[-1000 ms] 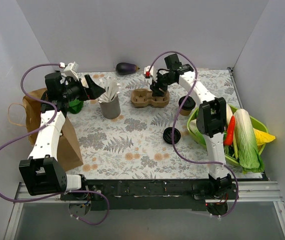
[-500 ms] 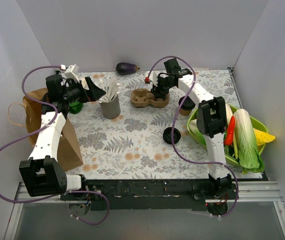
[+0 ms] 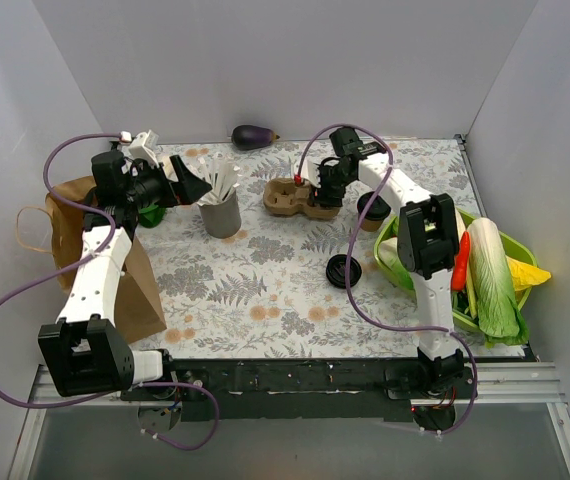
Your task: Pack the takeout coffee
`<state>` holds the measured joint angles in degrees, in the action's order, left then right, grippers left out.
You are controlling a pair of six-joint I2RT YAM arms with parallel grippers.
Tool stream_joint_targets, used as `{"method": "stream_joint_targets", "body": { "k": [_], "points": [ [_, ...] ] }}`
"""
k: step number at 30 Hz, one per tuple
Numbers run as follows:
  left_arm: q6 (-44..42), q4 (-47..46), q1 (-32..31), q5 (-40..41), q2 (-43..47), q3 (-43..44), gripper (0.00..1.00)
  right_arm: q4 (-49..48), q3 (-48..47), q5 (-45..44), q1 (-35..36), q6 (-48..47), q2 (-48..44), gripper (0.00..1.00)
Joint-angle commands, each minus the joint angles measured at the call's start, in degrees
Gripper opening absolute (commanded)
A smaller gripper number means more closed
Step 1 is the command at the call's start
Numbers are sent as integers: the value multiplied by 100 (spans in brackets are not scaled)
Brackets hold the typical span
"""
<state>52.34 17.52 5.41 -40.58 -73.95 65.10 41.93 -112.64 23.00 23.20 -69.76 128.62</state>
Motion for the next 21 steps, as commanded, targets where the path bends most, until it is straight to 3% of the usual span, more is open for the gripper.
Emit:
{"method": "stream_joint_targets", "body": {
  "k": [1,8,15,19,21],
  "points": [
    [-22,-108,13,-73,320,-85,97,815,-336,362,105,-345,-338,66],
    [13,-126,4,-108,390,-191,97,1441,-636,714,422,40,-135,67],
    [40,-82,13,-73,505,-243,97,404,-612,521,440,2341,-354,65],
    [119,-117,13,-91,513,-279,98,-509,-22,-128,501,4403,-794,66],
    [145,-143,13,-99,496,-261,98,-616,66,-454,527,4899,-838,66]
  ]
}}
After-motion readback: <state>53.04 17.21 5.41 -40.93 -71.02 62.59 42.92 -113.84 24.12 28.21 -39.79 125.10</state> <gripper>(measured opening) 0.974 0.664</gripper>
